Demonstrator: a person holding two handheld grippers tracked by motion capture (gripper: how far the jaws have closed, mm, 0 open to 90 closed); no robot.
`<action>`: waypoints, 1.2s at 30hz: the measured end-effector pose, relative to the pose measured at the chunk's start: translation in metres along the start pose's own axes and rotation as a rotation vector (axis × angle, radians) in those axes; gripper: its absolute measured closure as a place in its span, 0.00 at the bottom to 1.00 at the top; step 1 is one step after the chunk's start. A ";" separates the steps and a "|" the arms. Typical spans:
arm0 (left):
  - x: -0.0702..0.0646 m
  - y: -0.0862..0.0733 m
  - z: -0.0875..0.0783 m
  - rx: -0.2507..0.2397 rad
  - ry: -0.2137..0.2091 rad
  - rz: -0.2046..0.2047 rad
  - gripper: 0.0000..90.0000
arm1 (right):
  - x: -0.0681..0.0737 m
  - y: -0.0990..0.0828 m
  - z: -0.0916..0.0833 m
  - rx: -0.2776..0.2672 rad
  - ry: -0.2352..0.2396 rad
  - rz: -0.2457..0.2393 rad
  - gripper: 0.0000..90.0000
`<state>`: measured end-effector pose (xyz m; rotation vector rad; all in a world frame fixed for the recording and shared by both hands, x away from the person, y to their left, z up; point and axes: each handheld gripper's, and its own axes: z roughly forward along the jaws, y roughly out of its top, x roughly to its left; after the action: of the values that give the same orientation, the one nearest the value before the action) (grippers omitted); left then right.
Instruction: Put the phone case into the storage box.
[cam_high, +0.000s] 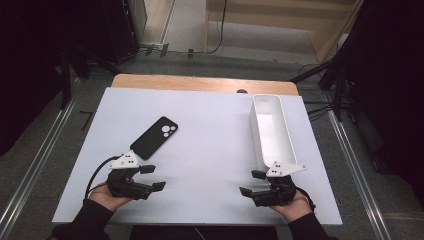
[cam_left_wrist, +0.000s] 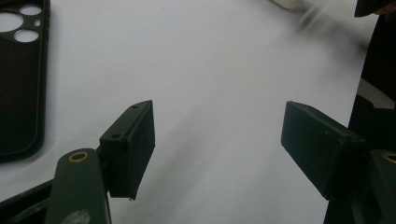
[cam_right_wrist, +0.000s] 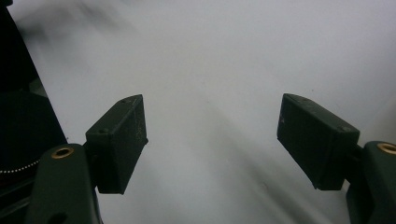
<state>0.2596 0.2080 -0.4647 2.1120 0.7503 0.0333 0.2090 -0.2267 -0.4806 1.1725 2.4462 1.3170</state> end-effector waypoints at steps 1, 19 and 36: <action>0.000 0.000 0.000 0.000 0.002 0.000 0.29 | 0.000 0.000 0.000 -0.001 0.002 0.001 0.25; 0.000 0.000 -0.001 0.001 0.000 0.004 0.29 | -0.001 0.000 0.001 0.014 -0.006 0.004 0.25; 0.001 0.000 -0.001 -0.002 -0.002 0.002 0.29 | -0.002 -0.001 0.000 0.018 -0.011 0.002 0.25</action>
<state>0.2598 0.2088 -0.4643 2.1111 0.7463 0.0329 0.2096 -0.2281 -0.4820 1.1837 2.4550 1.2874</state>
